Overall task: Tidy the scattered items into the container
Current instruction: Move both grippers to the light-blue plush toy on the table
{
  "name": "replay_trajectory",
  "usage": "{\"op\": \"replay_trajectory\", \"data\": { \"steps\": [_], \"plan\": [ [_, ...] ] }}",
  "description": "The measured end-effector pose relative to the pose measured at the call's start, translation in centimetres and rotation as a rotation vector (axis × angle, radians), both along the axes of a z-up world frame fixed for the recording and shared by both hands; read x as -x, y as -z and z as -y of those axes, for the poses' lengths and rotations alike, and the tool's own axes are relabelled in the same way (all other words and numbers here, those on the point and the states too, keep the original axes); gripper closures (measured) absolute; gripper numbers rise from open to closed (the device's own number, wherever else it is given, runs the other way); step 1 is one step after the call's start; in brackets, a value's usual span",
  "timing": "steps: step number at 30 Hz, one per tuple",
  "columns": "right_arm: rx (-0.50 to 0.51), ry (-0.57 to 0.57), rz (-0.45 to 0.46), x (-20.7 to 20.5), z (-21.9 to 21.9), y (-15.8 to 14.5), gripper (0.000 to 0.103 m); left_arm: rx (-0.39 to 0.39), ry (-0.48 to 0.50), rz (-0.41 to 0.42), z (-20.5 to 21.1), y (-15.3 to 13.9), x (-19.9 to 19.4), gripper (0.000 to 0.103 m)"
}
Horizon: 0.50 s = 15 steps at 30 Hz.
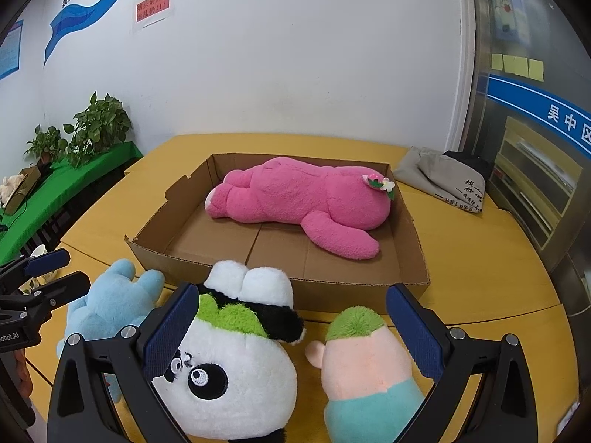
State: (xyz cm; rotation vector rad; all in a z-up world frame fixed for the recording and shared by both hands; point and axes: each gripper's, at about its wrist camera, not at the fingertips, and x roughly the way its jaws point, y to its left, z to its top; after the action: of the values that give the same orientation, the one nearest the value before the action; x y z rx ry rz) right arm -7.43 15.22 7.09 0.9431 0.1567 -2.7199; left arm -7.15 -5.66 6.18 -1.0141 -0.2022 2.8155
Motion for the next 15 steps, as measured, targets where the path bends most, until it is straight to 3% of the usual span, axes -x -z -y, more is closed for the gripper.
{"op": "replay_trajectory", "data": {
  "steps": [9, 15],
  "plan": [
    [-0.013, -0.031, 0.022, 0.0, 2.0, 0.8, 0.000, -0.027, -0.004, 0.021, 2.1, 1.1, 0.2, 0.024],
    [0.052, -0.121, 0.036, -1.0, 4.3, 1.2, 0.000, -0.058, 0.003, 0.031, 5.2, 2.1, -0.4, 0.024]
  ]
}}
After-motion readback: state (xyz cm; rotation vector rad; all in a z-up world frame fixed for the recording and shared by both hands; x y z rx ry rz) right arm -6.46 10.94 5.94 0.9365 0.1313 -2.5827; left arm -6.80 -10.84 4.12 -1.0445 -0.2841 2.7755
